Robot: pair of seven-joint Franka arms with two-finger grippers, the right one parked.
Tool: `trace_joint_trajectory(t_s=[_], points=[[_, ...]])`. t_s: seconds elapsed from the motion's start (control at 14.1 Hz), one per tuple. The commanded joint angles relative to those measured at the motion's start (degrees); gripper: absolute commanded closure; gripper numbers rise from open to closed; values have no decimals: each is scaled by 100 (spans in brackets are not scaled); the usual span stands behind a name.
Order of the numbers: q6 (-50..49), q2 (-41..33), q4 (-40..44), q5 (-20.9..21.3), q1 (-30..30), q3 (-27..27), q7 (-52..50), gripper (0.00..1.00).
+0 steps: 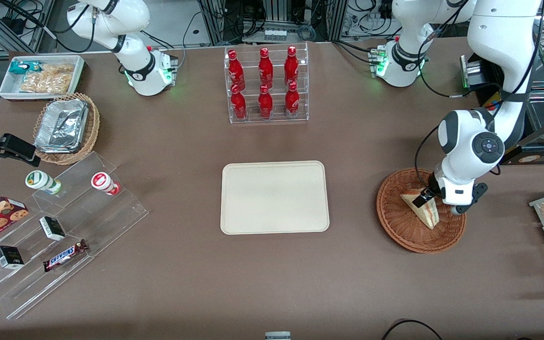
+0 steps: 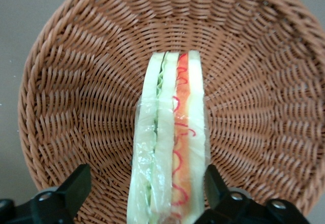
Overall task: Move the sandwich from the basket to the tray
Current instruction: 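Close the left gripper on the sandwich and lift it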
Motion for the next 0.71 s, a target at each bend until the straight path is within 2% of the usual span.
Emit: trace_joint_trajectory(t_s=[0.0,0.07,0.14,0.35,0.49,0.64], points=[[41,45,25,-60,-81,42,-23,55],[33,36,60,-51,-81,42,-5,75],[7,10,104,-51,-72,42,12,86],[-615,-8,595,-16,-133,16,100,91],[-1160,18,1086,-16,-274,-37,687,91],[-1583,228,1710,-7,-265,-439,1205,90]])
